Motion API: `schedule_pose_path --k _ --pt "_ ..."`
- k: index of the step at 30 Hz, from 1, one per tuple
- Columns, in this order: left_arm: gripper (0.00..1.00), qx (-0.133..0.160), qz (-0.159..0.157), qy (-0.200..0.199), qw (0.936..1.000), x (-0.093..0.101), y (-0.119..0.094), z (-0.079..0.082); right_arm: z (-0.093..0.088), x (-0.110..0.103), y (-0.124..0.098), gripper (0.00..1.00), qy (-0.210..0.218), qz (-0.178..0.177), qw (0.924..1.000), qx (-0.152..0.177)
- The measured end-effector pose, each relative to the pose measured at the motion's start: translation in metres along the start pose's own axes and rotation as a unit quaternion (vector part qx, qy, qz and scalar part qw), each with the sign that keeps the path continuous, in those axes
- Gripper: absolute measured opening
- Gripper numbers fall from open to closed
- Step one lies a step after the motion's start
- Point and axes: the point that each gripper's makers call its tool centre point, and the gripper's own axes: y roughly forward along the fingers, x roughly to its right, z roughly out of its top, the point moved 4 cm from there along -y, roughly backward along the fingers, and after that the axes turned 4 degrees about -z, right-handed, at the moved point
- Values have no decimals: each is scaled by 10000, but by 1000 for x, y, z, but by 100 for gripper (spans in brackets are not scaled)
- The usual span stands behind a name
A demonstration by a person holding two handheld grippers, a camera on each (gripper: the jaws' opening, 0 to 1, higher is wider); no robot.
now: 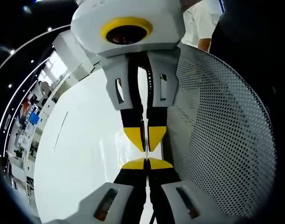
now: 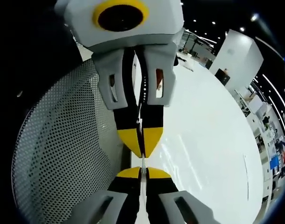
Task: Open the resealable bag by pulling the two sides of the seal apart until the entire bag opening is separated and visibly accessible.
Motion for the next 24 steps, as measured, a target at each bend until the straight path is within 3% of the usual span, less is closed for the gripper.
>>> schedule_pose_path --k 24 --pt "0 -33 35 61 10000 -6 -5 -6 -21 4 -5 0 120 -44 9997 -220"
